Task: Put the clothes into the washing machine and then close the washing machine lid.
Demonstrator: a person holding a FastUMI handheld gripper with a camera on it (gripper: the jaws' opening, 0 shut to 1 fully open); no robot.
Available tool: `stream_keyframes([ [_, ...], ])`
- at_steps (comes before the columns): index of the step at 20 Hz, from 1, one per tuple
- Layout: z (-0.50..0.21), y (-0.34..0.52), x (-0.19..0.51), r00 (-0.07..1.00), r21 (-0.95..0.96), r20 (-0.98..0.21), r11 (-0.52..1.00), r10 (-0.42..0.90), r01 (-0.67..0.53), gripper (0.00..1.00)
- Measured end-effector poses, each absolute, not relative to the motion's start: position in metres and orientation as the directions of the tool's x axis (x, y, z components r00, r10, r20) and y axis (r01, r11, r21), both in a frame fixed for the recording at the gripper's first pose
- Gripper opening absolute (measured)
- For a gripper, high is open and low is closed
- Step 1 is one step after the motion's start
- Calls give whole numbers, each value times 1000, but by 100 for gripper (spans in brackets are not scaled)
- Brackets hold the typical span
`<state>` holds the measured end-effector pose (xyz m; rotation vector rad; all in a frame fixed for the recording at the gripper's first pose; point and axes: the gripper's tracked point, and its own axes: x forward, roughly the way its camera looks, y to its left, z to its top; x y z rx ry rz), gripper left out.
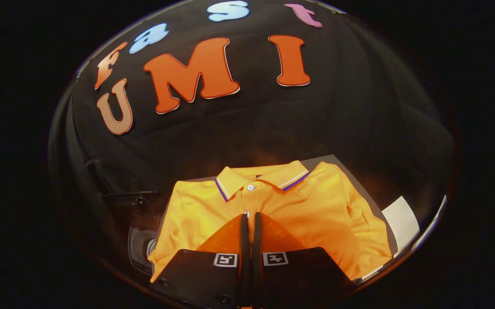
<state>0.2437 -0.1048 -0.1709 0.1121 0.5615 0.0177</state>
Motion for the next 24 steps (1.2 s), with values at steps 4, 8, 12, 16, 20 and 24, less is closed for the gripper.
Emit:
stream_keyframes([
  [4,-145,-86,220,872,170,-479,985,98,-17,8],
  [8,-119,-71,200,894,185,-431,982,120,-42,8],
  [12,-86,-45,170,915,202,-376,977,147,-74,8],
  [16,-49,-9,138,929,206,-322,971,183,-120,8],
  [20,-25,43,108,934,212,-275,962,226,-171,8],
  [24,-17,100,73,932,202,-247,955,265,-218,8],
])
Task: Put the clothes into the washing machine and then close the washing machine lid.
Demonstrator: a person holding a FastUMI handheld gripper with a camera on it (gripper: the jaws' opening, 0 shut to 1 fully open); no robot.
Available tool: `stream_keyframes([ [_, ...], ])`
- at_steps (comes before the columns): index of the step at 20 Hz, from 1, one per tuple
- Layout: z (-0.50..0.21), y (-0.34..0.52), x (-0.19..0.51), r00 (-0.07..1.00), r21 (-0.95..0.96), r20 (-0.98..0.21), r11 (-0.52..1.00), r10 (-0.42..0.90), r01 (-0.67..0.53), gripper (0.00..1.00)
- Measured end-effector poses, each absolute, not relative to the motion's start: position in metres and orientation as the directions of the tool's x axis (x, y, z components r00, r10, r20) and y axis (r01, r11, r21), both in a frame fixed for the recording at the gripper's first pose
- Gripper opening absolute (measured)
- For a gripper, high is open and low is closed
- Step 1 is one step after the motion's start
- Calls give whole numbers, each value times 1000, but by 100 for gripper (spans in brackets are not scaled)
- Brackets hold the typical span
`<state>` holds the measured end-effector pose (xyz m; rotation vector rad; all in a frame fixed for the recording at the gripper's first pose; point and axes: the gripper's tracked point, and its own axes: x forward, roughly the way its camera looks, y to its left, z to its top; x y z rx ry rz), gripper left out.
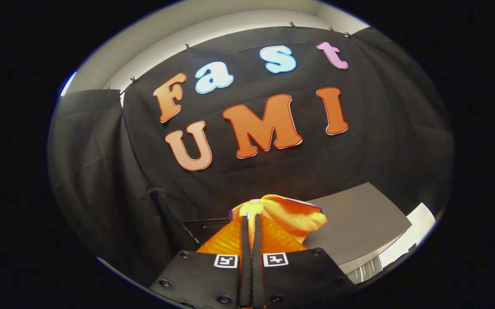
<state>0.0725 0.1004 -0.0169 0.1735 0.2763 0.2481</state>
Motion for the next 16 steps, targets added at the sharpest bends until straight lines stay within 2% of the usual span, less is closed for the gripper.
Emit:
stream_keyframes([
  [7,-50,197,53,888,202,-294,931,353,-304,8],
  [16,-136,262,101,821,225,-407,915,401,-336,8],
])
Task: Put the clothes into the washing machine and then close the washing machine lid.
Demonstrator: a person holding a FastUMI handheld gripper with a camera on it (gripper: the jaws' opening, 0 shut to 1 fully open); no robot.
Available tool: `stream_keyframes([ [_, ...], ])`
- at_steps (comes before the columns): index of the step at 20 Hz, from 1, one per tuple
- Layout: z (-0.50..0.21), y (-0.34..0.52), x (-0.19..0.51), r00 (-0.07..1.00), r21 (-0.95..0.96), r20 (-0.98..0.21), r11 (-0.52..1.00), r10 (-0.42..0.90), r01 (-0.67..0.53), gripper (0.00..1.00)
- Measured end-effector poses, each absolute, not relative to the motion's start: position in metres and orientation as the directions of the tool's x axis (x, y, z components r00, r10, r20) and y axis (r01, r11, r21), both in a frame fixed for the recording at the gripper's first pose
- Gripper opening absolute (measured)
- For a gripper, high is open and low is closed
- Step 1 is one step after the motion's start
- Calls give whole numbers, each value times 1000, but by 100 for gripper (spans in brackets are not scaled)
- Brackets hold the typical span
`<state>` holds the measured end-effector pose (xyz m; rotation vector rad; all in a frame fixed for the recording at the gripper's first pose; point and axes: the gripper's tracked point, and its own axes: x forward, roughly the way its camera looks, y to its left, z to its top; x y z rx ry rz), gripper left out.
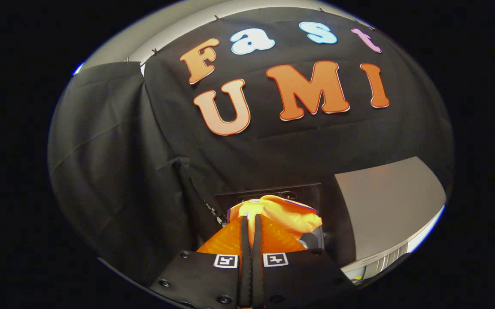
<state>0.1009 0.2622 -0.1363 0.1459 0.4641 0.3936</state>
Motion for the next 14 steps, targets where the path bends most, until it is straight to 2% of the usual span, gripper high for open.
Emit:
stream_keyframes([
  [14,-320,306,209,682,279,-620,921,389,-271,8],
])
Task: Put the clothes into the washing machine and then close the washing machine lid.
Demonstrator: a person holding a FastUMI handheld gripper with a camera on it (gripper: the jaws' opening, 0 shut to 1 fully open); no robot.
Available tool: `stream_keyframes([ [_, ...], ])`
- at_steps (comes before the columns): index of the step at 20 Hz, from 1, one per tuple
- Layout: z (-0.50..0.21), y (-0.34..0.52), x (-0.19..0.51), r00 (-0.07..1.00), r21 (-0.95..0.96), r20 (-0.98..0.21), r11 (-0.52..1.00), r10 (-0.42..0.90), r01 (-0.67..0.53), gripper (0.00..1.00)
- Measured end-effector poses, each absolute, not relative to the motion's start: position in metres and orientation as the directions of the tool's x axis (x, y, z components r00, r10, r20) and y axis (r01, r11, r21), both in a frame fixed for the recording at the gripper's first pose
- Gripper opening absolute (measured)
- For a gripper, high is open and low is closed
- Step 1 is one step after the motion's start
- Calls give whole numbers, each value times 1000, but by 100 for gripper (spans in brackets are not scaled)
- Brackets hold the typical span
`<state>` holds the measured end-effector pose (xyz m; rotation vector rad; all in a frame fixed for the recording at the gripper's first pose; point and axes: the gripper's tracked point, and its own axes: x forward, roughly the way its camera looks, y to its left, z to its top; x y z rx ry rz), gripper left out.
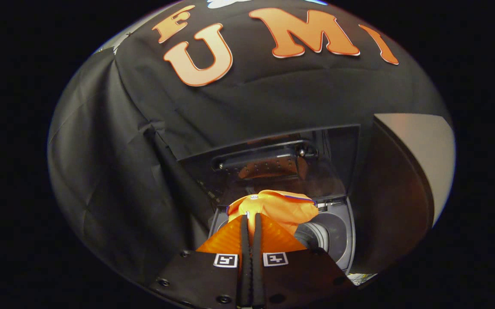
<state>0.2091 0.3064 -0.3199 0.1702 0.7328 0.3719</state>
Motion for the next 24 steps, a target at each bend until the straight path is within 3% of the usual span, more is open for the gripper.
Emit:
stream_keyframes([
  [24,-511,291,214,509,258,-805,952,306,-165,8],
])
